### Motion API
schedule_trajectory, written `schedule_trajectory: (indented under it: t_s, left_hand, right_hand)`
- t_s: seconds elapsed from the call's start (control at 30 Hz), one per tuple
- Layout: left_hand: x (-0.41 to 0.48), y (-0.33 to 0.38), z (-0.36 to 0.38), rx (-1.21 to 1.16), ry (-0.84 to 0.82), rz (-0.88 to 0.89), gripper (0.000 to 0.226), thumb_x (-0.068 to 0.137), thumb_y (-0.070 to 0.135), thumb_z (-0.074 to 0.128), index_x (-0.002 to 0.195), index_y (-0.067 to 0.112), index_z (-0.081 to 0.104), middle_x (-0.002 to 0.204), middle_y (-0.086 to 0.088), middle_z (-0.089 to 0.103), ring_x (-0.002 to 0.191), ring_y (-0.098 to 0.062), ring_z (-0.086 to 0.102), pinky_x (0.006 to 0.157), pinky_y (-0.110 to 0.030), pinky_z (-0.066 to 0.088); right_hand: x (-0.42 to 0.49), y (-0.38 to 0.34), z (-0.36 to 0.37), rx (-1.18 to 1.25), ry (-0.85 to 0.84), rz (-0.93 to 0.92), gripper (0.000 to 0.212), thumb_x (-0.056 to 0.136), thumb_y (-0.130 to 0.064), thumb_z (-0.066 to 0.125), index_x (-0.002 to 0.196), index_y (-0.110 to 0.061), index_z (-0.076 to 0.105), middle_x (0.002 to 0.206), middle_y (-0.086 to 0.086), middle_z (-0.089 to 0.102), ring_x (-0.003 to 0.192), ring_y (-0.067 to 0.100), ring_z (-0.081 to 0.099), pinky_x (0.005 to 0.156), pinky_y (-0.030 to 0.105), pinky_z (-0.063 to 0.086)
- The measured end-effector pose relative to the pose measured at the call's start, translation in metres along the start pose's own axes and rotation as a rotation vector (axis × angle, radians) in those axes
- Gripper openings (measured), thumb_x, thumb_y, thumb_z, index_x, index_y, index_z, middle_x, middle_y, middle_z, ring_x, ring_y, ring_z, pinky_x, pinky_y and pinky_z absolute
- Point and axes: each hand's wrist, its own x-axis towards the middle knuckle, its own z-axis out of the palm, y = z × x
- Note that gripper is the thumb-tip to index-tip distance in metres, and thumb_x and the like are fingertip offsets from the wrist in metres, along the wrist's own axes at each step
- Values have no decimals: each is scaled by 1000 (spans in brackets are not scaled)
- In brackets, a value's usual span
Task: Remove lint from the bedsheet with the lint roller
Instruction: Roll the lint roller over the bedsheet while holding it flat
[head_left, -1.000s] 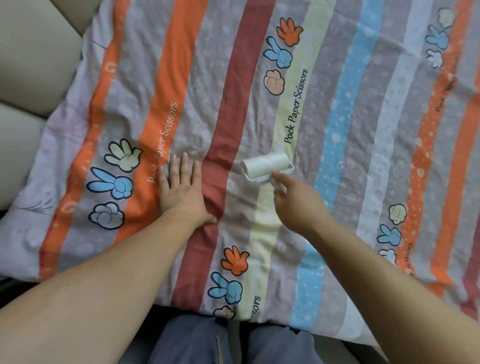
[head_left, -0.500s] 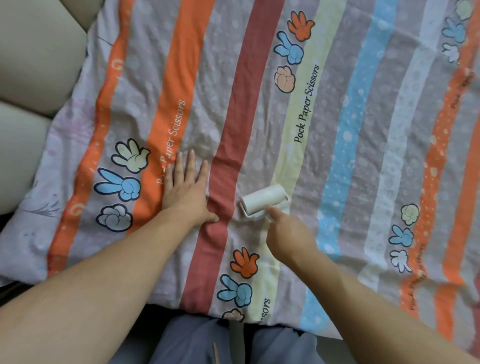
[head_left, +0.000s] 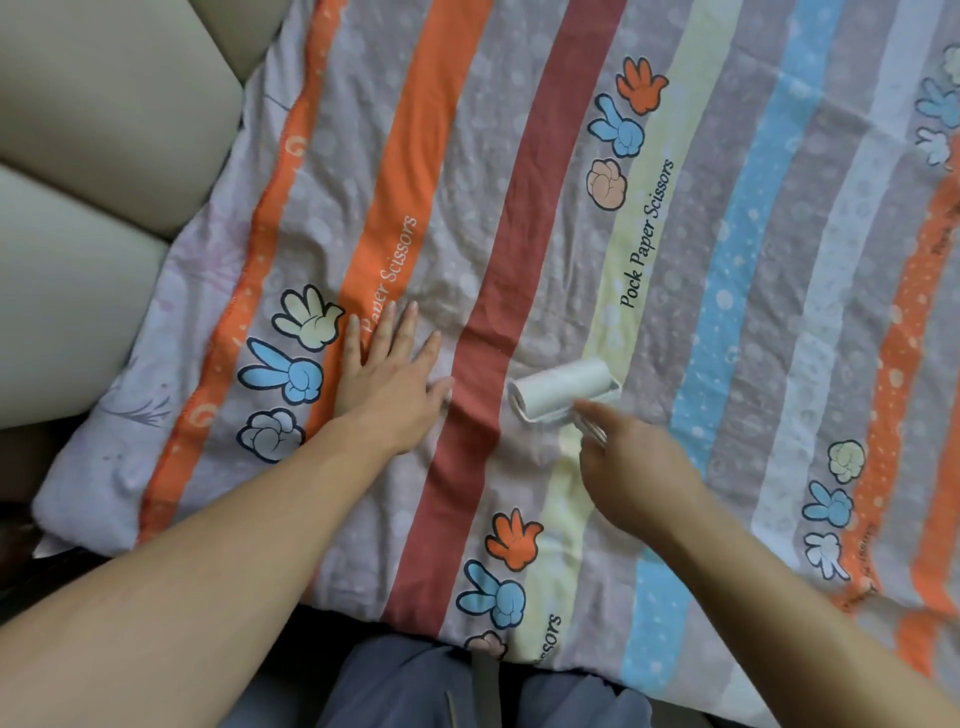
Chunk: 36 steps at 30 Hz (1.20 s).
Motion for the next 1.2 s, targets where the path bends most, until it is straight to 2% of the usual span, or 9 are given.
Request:
schedule_trajectory:
  t_s: [0.07,0.13,0.3,0.5,0.63,0.7,0.9,1.07,1.2]
  left_hand:
    - [5,-12,3,7,43,-17,69,103,53,27,162,30,0,167,-5,-24,152,-25,-26,122,-58,-11]
    - [10,-24,4,-27,77,-47,79,99,56,38,163,29,0,168,-4,-22,153,-25,-23,123,-55,-9]
    - [19,-49,5,-91,69,-74,84,98,63,39,162,28,-3,168,-2,-20,154,-24,-21,125,-50,-6]
    - [23,-40,6,-107,54,-106,83,99,57,39,161,28,-7,167,-3,-23,153,-26,-25,123,-53,-10]
    - [22,-32,5,-109,43,-134,86,98,59,38,161,24,-9,167,-7,-24,152,-28,-26,122,-54,-11]
    - [21,-30,5,-109,40,-132,86,98,61,36,161,23,-10,167,-8,-24,152,-28,-26,123,-53,-10]
    - [18,-40,7,-103,60,-119,82,100,62,30,161,27,-10,167,-4,-23,153,-24,-25,125,-49,-7]
    - [17,-50,4,-130,131,-107,72,104,50,29,163,22,-1,169,-4,-14,155,-22,-15,126,-43,-2]
    - [14,-53,4,-191,142,-100,79,100,50,38,163,21,0,169,-6,-14,155,-22,-16,126,-40,-3]
  right_hand:
    - [28,-32,-10,75,66,-77,48,97,-19,44,143,-31,42,126,10,63,109,33,59,83,37,49]
    - [63,-64,-12,116,95,-116,51,98,-19,42,147,-30,37,132,10,59,114,33,56,88,38,47]
    - [106,-100,9,102,65,-103,60,94,-10,37,151,-28,27,128,12,59,110,33,57,83,38,47]
    - [61,-46,52,-11,-37,-51,59,95,-17,42,151,-29,29,122,13,62,104,33,59,78,36,45]
    - [23,-16,70,-40,-109,14,64,93,-16,43,151,-37,24,99,9,61,77,26,54,60,33,42]
    - [9,-5,76,-57,-133,38,62,94,-17,41,150,-38,25,92,6,56,74,24,53,58,33,42]
    - [-18,19,62,-142,-193,85,51,95,-24,40,143,-40,40,119,4,65,97,24,63,72,32,51]
    - [-1,-23,17,-71,-29,-51,48,94,-25,44,140,-39,44,119,7,66,99,28,63,70,33,48]
    - [52,-84,5,51,105,-220,50,97,-22,42,145,-34,39,121,12,64,103,33,59,75,38,46]
